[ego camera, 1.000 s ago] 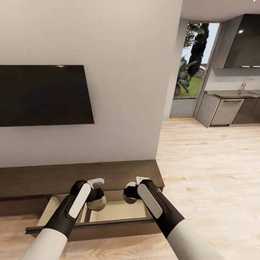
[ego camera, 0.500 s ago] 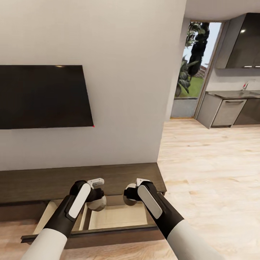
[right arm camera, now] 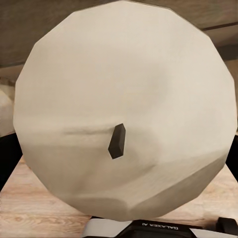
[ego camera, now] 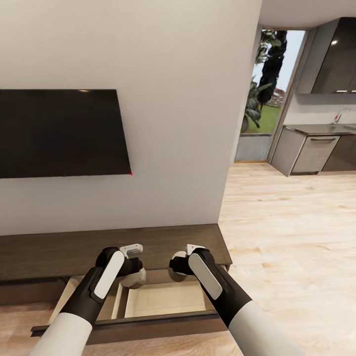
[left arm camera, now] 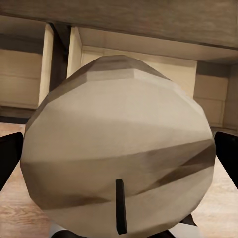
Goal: Place each of the two pumpkins and all three candles from the living room inside a cabinet in the living room (use any cabinet), then make sure every cabinet is closed, and position the cauldron so it is next to a table in the living room.
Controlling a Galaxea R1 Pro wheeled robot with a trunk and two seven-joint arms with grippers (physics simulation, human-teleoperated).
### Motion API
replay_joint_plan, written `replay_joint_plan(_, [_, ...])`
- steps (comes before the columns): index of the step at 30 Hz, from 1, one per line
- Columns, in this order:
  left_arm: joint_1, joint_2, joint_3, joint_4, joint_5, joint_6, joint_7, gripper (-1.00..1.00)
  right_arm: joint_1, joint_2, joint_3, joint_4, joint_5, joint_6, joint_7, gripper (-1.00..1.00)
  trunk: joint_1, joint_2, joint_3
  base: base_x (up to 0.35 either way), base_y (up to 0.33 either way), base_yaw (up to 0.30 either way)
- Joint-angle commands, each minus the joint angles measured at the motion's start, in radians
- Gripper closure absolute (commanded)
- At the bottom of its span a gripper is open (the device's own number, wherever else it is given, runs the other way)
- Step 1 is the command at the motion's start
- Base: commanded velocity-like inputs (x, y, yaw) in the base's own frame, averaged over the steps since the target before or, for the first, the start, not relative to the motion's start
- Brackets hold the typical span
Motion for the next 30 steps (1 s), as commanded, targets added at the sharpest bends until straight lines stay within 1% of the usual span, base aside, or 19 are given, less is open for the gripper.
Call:
replay_joint_plan(1, [-0.001,0.000,-0.001,-0.001,0.010,0.002,0.010,1.00,-0.001,0.000,0.001,-0.001,-0.009,0.000,-0.009,1.00,0.001,-0.002,-0.002,0.003,0.006,0.000])
replay_joint_plan(6, [-0.001,0.000,-0.001,0.003,0.010,0.002,0.010,1.00,-0.001,0.000,0.001,-0.002,-0.020,0.000,-0.003,1.00,0.020,-0.037,-0.018,0.001,0.002,0.000])
replay_joint_plan(17, [-0.001,0.000,-0.001,0.014,0.013,-0.003,0.010,1.00,-0.001,0.000,0.001,-0.008,-0.023,0.000,0.006,1.00,0.062,-0.114,-0.052,0.000,0.000,0.000])
replay_joint_plan(20, [-0.001,-0.012,-0.001,0.025,0.013,-0.004,0.010,1.00,-0.001,0.000,0.001,-0.007,-0.024,0.000,0.005,1.00,0.073,-0.135,-0.062,0.000,0.000,0.000])
replay_joint_plan(23, [-0.001,-0.026,-0.002,0.055,0.010,-0.004,0.009,1.00,-0.001,0.000,0.001,-0.005,-0.027,0.004,0.004,1.00,0.085,-0.156,-0.071,0.000,0.000,0.000])
replay_joint_plan(30, [-0.001,-0.030,-0.001,0.075,0.010,-0.012,0.008,1.00,-0.001,0.000,0.003,0.013,-0.035,0.013,-0.003,1.00,0.112,-0.205,-0.093,0.000,0.000,0.000])
